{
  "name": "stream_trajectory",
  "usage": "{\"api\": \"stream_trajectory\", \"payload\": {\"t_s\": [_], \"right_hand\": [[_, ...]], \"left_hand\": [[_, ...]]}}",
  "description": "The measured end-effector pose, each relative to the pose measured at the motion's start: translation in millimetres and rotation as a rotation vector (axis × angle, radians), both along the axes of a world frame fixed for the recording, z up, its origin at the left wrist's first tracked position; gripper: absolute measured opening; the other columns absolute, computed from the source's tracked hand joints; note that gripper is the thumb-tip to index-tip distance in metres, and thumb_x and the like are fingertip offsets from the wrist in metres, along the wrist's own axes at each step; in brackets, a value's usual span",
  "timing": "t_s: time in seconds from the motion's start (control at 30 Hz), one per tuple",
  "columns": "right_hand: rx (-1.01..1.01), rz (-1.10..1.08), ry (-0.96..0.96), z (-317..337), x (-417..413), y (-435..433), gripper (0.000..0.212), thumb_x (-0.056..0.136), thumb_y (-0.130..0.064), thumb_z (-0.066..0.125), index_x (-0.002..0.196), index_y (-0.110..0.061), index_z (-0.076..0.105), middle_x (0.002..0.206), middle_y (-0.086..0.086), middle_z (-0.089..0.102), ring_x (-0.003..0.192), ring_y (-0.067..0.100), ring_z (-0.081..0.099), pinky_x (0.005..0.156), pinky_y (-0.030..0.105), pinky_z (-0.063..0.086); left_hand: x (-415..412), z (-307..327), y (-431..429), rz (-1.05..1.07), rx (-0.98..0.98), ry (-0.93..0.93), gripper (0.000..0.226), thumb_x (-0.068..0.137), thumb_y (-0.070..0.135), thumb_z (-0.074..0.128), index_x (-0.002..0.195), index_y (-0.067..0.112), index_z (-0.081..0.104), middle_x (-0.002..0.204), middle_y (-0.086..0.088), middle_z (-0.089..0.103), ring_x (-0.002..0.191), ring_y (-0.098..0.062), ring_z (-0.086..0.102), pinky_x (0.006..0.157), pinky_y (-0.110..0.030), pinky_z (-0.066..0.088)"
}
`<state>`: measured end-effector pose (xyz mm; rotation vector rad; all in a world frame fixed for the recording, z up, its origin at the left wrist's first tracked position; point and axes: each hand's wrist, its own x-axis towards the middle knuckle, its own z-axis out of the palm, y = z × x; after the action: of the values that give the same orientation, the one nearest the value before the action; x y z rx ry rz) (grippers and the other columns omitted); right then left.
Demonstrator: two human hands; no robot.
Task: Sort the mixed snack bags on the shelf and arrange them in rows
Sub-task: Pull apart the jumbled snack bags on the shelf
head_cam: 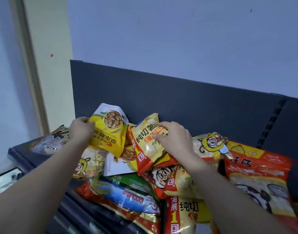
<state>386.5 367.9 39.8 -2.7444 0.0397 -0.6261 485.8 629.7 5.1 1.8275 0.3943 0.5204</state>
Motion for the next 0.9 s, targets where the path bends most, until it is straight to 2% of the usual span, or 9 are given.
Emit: {"api": "stream_trajectory", "payload": {"t_s": [0.07, 0.2, 0.3, 0.43, 0.5, 0.6, 0.67, 0.83, 0.9], "right_hand": [[-0.006, 0.008, -0.014, -2, 6, 9, 0.053, 0.084, -0.058, 0.063, 0.132, -0.038, 0.055, 0.119, -0.006, 0.061, 0.109, 0.022, 0.061, 0.084, 0.035, 0.048], [-0.073, -0.022, -0.01, -7, 16, 17, 0.051, 0.087, -0.06, 0.057, 0.132, -0.036, 0.054, 0.121, -0.004, 0.063, 0.11, 0.022, 0.061, 0.094, 0.039, 0.043], [-0.07, -0.07, -0.007, -9, 20, 19, 0.048, 0.088, -0.058, 0.053, 0.131, -0.037, 0.052, 0.118, -0.005, 0.063, 0.109, 0.02, 0.061, 0.096, 0.041, 0.036], [-0.039, -0.089, -0.022, -12, 24, 22, 0.049, 0.086, -0.054, 0.052, 0.129, -0.032, 0.053, 0.115, -0.002, 0.063, 0.106, 0.022, 0.061, 0.096, 0.042, 0.039], [-0.019, -0.079, -0.035, -13, 23, 24, 0.048, 0.086, -0.051, 0.054, 0.129, -0.029, 0.053, 0.115, -0.002, 0.063, 0.107, 0.022, 0.06, 0.095, 0.041, 0.039], [-0.004, -0.075, -0.06, -14, 22, 25, 0.047, 0.087, -0.049, 0.054, 0.129, -0.028, 0.054, 0.117, -0.001, 0.062, 0.109, 0.021, 0.059, 0.095, 0.04, 0.04], [-0.003, -0.084, -0.062, -15, 21, 24, 0.046, 0.088, -0.05, 0.053, 0.129, -0.028, 0.054, 0.118, -0.001, 0.062, 0.109, 0.021, 0.058, 0.095, 0.039, 0.04], [-0.012, -0.119, -0.063, -18, 20, 25, 0.048, 0.089, -0.051, 0.05, 0.131, -0.028, 0.052, 0.118, -0.002, 0.062, 0.11, 0.02, 0.058, 0.098, 0.041, 0.035], [-0.021, -0.139, -0.061, -19, 21, 26, 0.049, 0.088, -0.051, 0.049, 0.131, -0.028, 0.052, 0.116, -0.002, 0.062, 0.109, 0.02, 0.058, 0.099, 0.041, 0.034]], "left_hand": [[4, 0, 12, 0.014, -0.04, -0.001, 0.016, 0.092, 0.013, 0.058, 0.106, 0.011, 0.066, 0.094, -0.014, 0.059, 0.085, -0.031, 0.058, 0.085, -0.045, 0.051], [20, -18, 40, -0.043, -0.038, 0.157, 0.026, 0.088, 0.007, 0.06, 0.114, 0.004, 0.063, 0.104, -0.018, 0.062, 0.094, -0.037, 0.062, 0.084, -0.047, 0.055], [24, -37, 52, -0.14, 0.182, 0.331, 0.029, 0.089, 0.006, 0.056, 0.118, 0.003, 0.06, 0.107, -0.022, 0.062, 0.091, -0.036, 0.061, 0.079, -0.041, 0.053], [22, -51, 55, -0.246, 0.513, 0.463, 0.034, 0.094, 0.015, 0.049, 0.126, 0.004, 0.054, 0.124, -0.021, 0.057, 0.109, -0.035, 0.056, 0.081, -0.036, 0.045], [22, -57, 58, -0.272, 0.578, 0.512, 0.036, 0.094, 0.02, 0.048, 0.124, 0.0, 0.054, 0.12, -0.021, 0.058, 0.105, -0.034, 0.058, 0.081, -0.036, 0.046], [20, -69, 62, -0.252, 0.646, 0.56, 0.049, 0.095, 0.026, 0.047, 0.133, -0.005, 0.038, 0.121, -0.022, 0.057, 0.1, -0.033, 0.059, 0.077, -0.037, 0.046], [18, -75, 65, -0.271, 0.702, 0.573, 0.045, 0.093, 0.022, 0.047, 0.132, 0.0, 0.04, 0.119, -0.018, 0.059, 0.102, -0.031, 0.058, 0.076, -0.034, 0.044], [22, -78, 56, -0.335, 0.894, 0.585, 0.062, 0.088, 0.062, 0.042, 0.135, 0.023, 0.05, 0.137, -0.019, 0.045, 0.123, -0.037, 0.045, 0.1, -0.045, 0.043], [21, -77, 46, -0.46, 0.771, 0.509, 0.076, 0.085, 0.07, 0.045, 0.139, 0.017, 0.046, 0.139, -0.018, 0.046, 0.125, -0.035, 0.045, 0.102, -0.041, 0.041]]}}
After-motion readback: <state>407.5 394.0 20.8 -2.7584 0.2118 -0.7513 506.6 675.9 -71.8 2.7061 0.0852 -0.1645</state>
